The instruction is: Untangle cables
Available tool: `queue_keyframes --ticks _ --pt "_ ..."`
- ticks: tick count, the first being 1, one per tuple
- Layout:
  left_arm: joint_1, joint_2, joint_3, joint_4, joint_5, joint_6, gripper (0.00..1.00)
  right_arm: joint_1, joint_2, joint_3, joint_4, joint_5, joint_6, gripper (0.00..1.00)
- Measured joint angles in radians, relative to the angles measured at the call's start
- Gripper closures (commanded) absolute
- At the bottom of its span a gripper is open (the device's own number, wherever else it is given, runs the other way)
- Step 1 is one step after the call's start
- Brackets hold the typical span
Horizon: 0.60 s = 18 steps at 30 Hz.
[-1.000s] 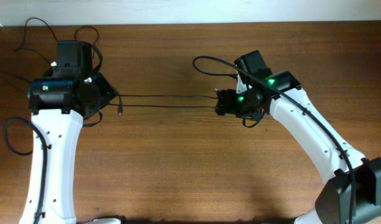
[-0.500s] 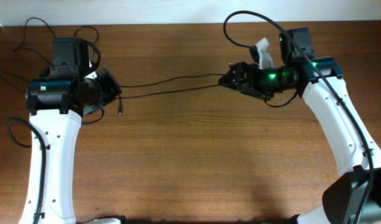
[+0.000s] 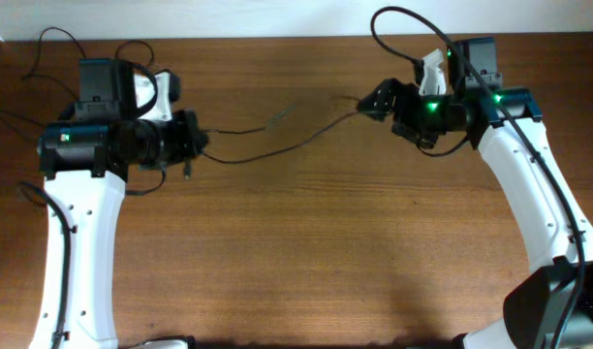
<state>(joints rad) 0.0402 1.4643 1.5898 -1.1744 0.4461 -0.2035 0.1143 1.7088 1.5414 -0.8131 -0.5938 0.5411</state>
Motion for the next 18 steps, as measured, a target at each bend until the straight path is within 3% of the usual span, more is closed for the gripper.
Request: queue_keyframes --ticks 3,7,11,14,18 --pt "-0.050 0.000 0.000 0.010 0.095 0.089 1.00 -0.003 0.000 0.000 0.076 -0.010 0.082 0.02" --pt "-0.100 0.000 0.000 0.016 0.113 0.136 1.00 -0.003 0.000 0.002 0.159 -0.153 0.119 0.02" --pt "-0.099 0.000 0.000 0.010 0.007 0.097 1.00 -0.004 0.001 0.013 -0.126 0.103 0.125 0.02" --pt "-0.099 0.000 0.000 0.023 -0.010 0.082 1.00 -0.004 0.002 0.013 -0.202 0.186 0.027 0.02" --pt "-0.099 0.000 0.000 0.113 0.134 0.070 1.00 0.004 0.002 0.013 -0.235 0.182 -0.083 0.01"
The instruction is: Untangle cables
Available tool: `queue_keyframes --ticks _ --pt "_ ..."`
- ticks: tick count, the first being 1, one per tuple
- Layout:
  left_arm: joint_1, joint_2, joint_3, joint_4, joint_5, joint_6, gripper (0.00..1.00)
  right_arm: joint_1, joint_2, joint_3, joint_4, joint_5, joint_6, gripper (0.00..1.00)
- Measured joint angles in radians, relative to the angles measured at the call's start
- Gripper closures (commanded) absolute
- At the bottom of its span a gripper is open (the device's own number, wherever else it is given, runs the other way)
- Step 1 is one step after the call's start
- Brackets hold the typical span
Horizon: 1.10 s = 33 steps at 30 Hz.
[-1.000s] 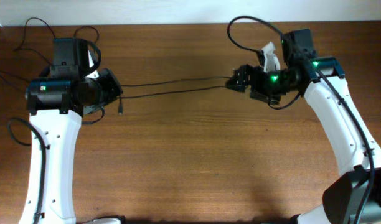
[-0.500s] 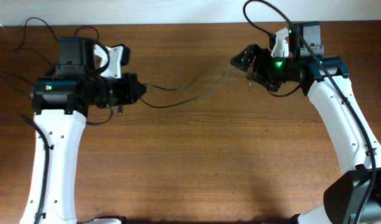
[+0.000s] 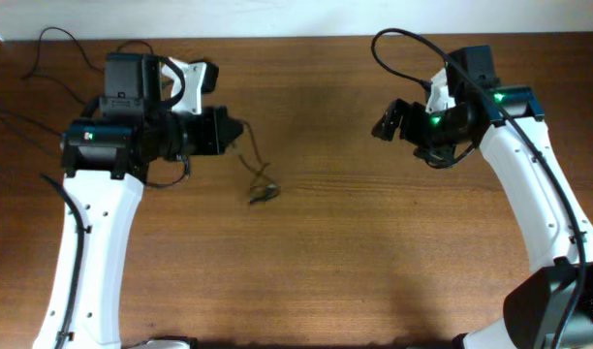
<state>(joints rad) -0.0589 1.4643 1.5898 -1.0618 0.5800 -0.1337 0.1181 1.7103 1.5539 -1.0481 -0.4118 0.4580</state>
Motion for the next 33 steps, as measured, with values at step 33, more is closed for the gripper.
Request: queue_keyframes --ticks 33 --pt "0.000 0.000 0.002 0.163 0.245 -0.204 1.00 0.368 0.267 -0.085 0.316 -0.027 -0.179 0.01"
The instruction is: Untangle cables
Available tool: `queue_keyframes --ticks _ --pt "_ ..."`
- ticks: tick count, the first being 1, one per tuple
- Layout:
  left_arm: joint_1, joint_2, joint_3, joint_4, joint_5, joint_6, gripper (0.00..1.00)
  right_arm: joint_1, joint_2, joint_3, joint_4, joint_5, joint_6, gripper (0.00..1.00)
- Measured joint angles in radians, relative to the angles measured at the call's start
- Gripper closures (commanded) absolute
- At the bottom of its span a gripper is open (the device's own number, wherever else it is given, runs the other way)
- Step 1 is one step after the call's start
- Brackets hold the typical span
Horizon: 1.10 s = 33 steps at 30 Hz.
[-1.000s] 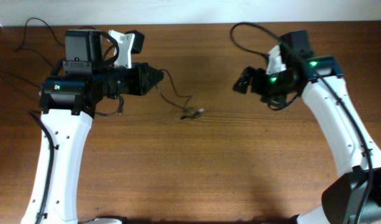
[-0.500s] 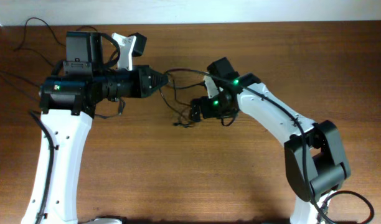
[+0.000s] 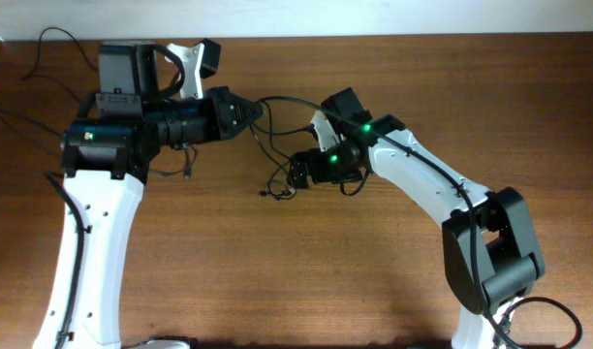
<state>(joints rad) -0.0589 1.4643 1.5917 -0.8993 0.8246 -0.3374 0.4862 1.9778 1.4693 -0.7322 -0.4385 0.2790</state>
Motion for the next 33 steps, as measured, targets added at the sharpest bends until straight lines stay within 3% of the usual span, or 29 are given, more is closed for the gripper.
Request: queue_keyframes --ticks 13,20,25,27,29,32,33 --pt "0.000 0.000 0.000 0.125 0.061 -0.127 1.00 0.000 0.000 -0.001 0.066 -0.069 0.013 0.01" --pt "0.000 0.000 0.000 0.231 0.085 -0.266 1.00 0.000 0.010 -0.001 0.117 -0.124 0.067 0.00" --pt "0.000 0.000 0.000 0.232 0.085 -0.304 1.00 0.000 0.023 -0.001 0.136 -0.137 0.092 0.06" --pt "0.000 0.000 0.000 0.256 0.101 -0.335 1.00 0.000 0.035 -0.001 0.148 -0.140 0.094 0.12" --pt "0.000 0.000 0.000 0.289 0.119 -0.349 1.00 0.000 0.065 -0.001 0.161 -0.140 0.097 0.38" --pt "0.000 0.000 0.000 0.291 0.132 -0.363 1.00 0.000 0.081 -0.001 0.140 -0.088 0.103 0.67" --pt "0.000 0.000 0.000 0.288 0.134 -0.364 1.00 -0.003 0.081 -0.001 0.116 -0.056 0.103 0.88"
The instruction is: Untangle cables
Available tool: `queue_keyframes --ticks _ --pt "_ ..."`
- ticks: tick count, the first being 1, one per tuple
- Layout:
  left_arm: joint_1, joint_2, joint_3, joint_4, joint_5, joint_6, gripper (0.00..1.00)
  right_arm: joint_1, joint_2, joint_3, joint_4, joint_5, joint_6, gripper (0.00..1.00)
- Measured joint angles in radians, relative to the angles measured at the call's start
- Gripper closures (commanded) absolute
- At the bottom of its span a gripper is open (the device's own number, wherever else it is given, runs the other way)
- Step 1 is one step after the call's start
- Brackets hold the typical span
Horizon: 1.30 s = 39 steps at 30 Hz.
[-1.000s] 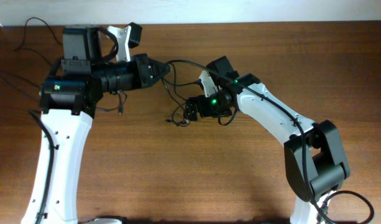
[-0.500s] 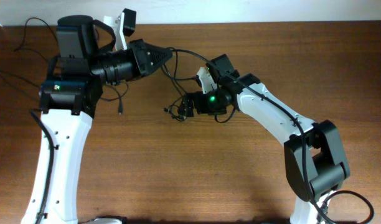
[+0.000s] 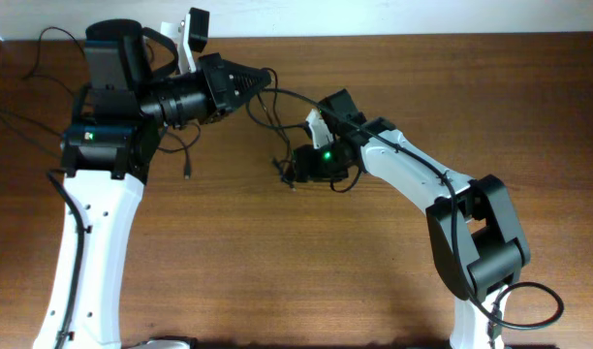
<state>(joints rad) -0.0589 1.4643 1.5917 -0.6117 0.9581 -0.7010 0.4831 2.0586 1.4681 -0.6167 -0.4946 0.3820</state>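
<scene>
A thin black cable (image 3: pixel 270 124) hangs from my left gripper (image 3: pixel 265 78), which is shut on its upper end at the back left of the table. The cable drops to a small tangled bunch (image 3: pixel 280 167) low over the wood. My right gripper (image 3: pixel 291 173) is reached far to the left and sits right at that bunch. Its fingers look closed on the bunch, though they show small and dark in the overhead view.
The brown wooden table (image 3: pixel 374 262) fills the view, with a white wall along its back edge. The arms' own black leads loop at the back left (image 3: pixel 54 44) and arc over the right arm (image 3: pixel 296 97). A loose lead end dangles by the left arm (image 3: pixel 187 167).
My left gripper has tilted and moved up and to the right with the cable's top end. The tangled bunch now sits higher, at the right gripper's tips, and the cable runs straighter.
At first the cable was stretched across the back between both grippers. Then the right gripper had let go, and the cable hung bunched from the left. Later the right arm had reached over to the bunch. Now it is at the bunch with the left raised.
</scene>
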Motion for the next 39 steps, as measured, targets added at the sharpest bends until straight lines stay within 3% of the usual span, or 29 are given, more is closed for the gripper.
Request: queue_keyframes --ticks 1,5,9,12,14,15,16,18,21,23,25,30,33,34,35,37,39 --pt "0.000 0.000 0.000 -0.010 0.000 0.000 1.00 -0.005 0.000 0.000 -0.025 0.025 0.007 0.96" --pt "0.000 0.000 0.002 -0.127 -0.103 0.011 1.00 -0.061 0.000 0.000 -0.110 0.061 0.007 0.96" --pt "-0.001 -0.001 0.006 -0.373 -0.551 0.027 1.00 -0.096 -0.075 -0.004 -0.177 0.061 0.006 0.96" --pt "-0.001 -0.001 0.006 -0.442 -0.830 0.027 0.99 -0.095 -0.213 -0.005 -0.184 0.005 0.006 0.96" --pt "-0.001 -0.001 0.006 -0.471 -1.017 0.027 0.90 -0.095 -0.288 -0.005 -0.195 -0.035 0.006 0.96" --pt "-0.001 -0.001 0.006 -0.479 -1.060 0.028 0.81 -0.095 -0.319 -0.005 -0.214 -0.049 0.006 0.96" --pt "-0.001 -0.001 0.006 -0.488 -1.115 0.030 0.60 -0.095 -0.348 -0.005 -0.222 -0.059 0.006 0.96" --pt "-0.001 0.000 0.006 -0.505 -1.151 0.037 0.50 -0.095 -0.381 -0.005 -0.225 -0.086 0.006 0.96" --pt "0.001 0.025 0.006 -0.538 -1.098 0.060 0.48 -0.095 -0.400 -0.005 -0.218 -0.121 0.016 0.96" --pt "0.003 0.057 0.006 -0.529 -0.953 0.157 0.46 -0.095 -0.400 -0.005 -0.214 -0.112 0.064 0.96" --pt "0.002 0.077 0.005 -0.510 -0.690 0.341 0.29 -0.095 -0.400 -0.005 -0.215 -0.078 0.146 0.96" --pt "0.001 0.077 0.005 -0.521 -0.381 0.615 0.24 -0.095 -0.400 -0.005 -0.161 -0.127 0.258 0.96" --pt "-0.001 0.077 0.005 -0.498 -0.467 0.582 0.18 -0.095 -0.400 -0.005 -0.198 -0.067 0.318 0.96" --pt "-0.001 0.077 0.006 -0.539 -0.686 0.467 0.13 -0.095 -0.400 -0.006 -0.245 -0.007 0.355 0.96" --pt "-0.001 0.077 0.005 -0.564 -0.787 0.389 0.12 -0.095 -0.400 -0.006 -0.272 0.053 0.379 0.96" --pt "0.000 0.077 0.005 -0.589 -0.927 0.285 0.07 -0.095 -0.400 -0.006 -0.296 0.118 0.398 0.96" --pt "0.000 0.077 0.005 -0.589 -0.999 0.228 0.11 -0.095 -0.400 -0.006 -0.300 0.145 0.407 0.96"
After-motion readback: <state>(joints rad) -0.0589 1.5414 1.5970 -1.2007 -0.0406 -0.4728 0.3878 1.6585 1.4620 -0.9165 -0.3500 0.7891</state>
